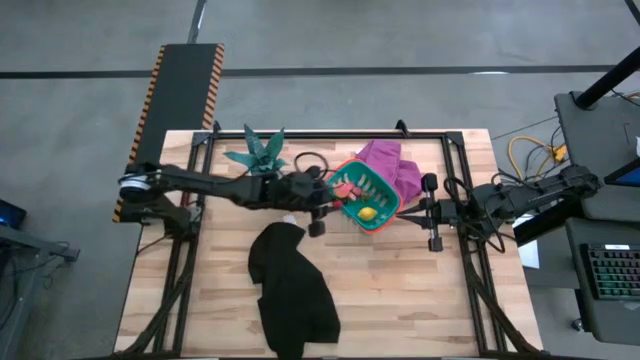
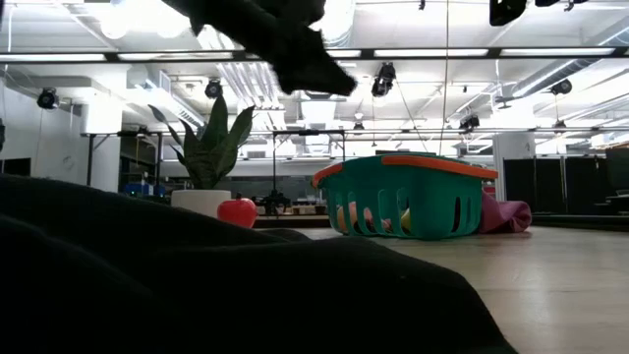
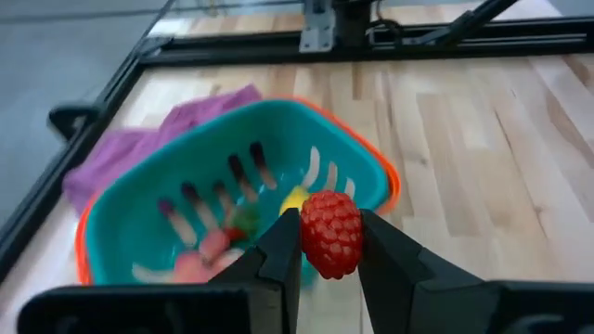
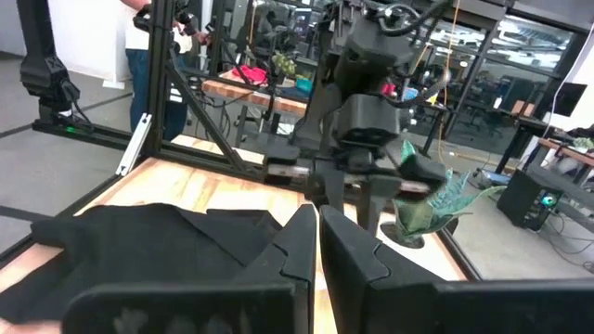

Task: Pick and placing Produce into tupperware
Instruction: Put the raspberry into the green basket

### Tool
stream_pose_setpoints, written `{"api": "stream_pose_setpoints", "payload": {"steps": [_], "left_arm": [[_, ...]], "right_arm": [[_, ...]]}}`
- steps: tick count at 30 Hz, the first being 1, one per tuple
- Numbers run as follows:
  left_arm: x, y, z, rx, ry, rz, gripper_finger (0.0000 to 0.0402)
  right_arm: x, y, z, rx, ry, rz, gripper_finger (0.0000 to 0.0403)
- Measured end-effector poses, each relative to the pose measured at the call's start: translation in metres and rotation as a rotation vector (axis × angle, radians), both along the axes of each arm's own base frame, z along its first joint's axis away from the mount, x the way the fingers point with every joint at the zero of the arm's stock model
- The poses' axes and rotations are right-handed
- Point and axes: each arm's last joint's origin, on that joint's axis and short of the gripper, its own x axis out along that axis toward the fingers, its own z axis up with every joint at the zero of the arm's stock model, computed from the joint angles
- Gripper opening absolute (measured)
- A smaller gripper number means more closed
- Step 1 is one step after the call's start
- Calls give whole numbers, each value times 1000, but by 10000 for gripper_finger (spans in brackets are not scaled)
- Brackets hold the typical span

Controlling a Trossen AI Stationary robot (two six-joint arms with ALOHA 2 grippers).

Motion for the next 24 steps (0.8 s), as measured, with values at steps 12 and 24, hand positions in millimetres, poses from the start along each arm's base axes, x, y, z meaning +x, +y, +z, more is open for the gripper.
{"api": "stream_pose_setpoints", "payload": {"steps": [12, 24], "left_arm": [[68, 40, -14, 34, 127, -27, 63], [94, 69, -46, 0, 182, 8, 63]], "right_arm": [[0, 0, 0, -4, 2, 0, 11], [0, 0, -2, -29, 24, 1, 11]]}}
